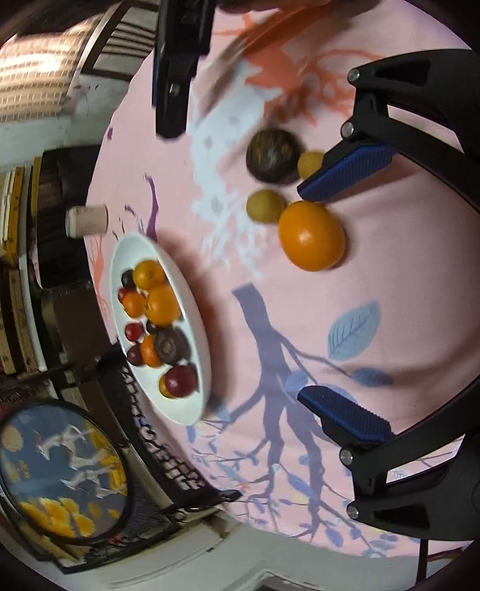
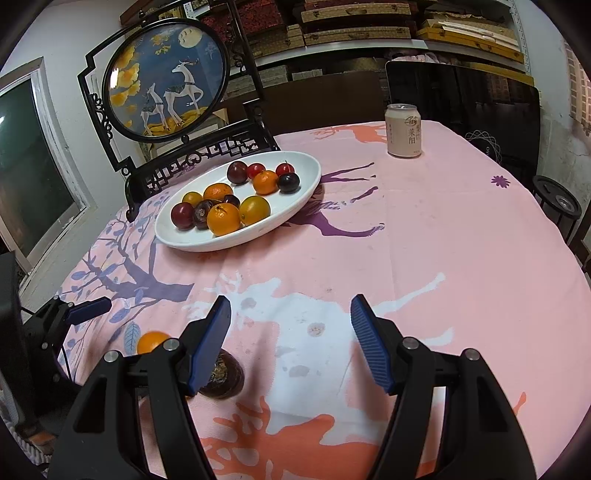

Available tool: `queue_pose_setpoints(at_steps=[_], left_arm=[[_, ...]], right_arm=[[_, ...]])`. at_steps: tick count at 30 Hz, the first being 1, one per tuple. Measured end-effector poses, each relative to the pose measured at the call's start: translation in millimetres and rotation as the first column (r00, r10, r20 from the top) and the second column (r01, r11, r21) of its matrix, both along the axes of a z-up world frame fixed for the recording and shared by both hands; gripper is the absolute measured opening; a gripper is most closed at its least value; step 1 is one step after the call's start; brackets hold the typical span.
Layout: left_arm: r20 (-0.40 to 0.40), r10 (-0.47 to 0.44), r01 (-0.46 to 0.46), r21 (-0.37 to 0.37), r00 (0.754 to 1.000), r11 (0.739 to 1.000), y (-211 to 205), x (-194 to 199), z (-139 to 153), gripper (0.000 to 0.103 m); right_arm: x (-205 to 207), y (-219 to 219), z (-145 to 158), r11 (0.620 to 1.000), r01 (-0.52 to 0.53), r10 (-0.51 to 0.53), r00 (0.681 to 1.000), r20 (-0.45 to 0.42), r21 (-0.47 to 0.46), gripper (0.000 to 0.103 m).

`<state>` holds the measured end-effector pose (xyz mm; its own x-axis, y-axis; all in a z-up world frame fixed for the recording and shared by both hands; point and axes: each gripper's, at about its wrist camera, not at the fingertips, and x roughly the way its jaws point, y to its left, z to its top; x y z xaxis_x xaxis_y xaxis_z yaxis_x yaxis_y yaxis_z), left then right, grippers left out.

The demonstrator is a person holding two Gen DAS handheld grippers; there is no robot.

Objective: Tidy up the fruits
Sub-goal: 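Grasp an orange mandarin with the left tool while the right tool grasps the brown passion fruit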

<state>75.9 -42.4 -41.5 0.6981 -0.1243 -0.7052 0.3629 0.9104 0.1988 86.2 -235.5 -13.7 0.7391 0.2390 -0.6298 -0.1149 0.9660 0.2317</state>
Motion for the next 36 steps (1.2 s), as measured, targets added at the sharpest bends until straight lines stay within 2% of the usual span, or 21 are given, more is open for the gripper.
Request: queue_pose_setpoints(at_steps=[3, 5, 7, 8, 10, 15, 22, 27, 30, 36], left_arm=[[0.014, 0.103, -0.102, -0.029, 0.995, 0.994, 21.5, 8.7, 6.5, 0.101], [0.042, 0.187, -0.184, -0.065, 0.981, 0.981, 40.3, 11.6, 15.4, 0.101], [0.032, 0.234, -0.228, -0.125, 0.972, 0.965, 56.9, 12.8, 21.1, 0.101], [0.013, 0.235, -0.229, -0.164, 0.972, 0.959, 62.9, 13.7, 22.2, 0.101], [-0.013, 0.214, -0.212, -0.193, 0.977, 0.958, 64.9, 14.6, 21.7, 0.101], [0.014, 0.156, -0.153, -0.113, 0.988, 0.982, 43.3, 11.3, 16.7, 0.101], [0.023, 0.097, -0.095, -0.079, 0.995, 0.992, 24.0, 11.7, 9.9, 0.101], [0.047, 0.019, -0.017, -0.029, 0.999, 0.999, 7.0, 3.7, 7.2, 0.101], [0.05, 0.034, -0.033, -0.026, 0.998, 0.999, 8.8, 4.8, 7.3, 0.101], [0.017, 0.073, -0.072, -0.072, 0.997, 0.995, 21.7, 9.3, 9.2, 0.101]], right_arm=[[0.2, -0.2, 0.1, 1.0, -0.001, 0.001, 1.0, 0.001, 0.002, 0.068], [-0.3, 0.0, 0.7, 1.0, -0.005, 0.005, 1.0, 0.007, 0.006, 0.068], [-0.5, -0.2, 1.1, 1.0, -0.005, 0.005, 1.0, 0.009, 0.008, 0.068], [-0.2, -0.2, 0.7, 1.0, -0.005, 0.005, 1.0, 0.008, 0.008, 0.068], [-0.2, -0.4, 0.3, 1.0, -0.005, 0.005, 1.0, 0.003, 0.009, 0.068], [-0.6, 0.0, -0.2, 1.0, -0.007, 0.007, 1.0, -0.003, 0.012, 0.068], [-2.0, 4.9, -0.7, 0.998, -0.047, 0.048, 0.999, -0.007, 0.033, 0.068], [-2.4, 5.3, -3.8, 0.994, -0.076, 0.079, 0.996, -0.038, 0.076, 0.068], [-6.2, 10.3, -5.4, 0.992, -0.103, 0.107, 0.993, -0.047, 0.076, 0.068], [-9.6, 33.7, -14.7, 0.984, -0.18, 0.181, 0.98, -0.08, 0.013, 0.055]])
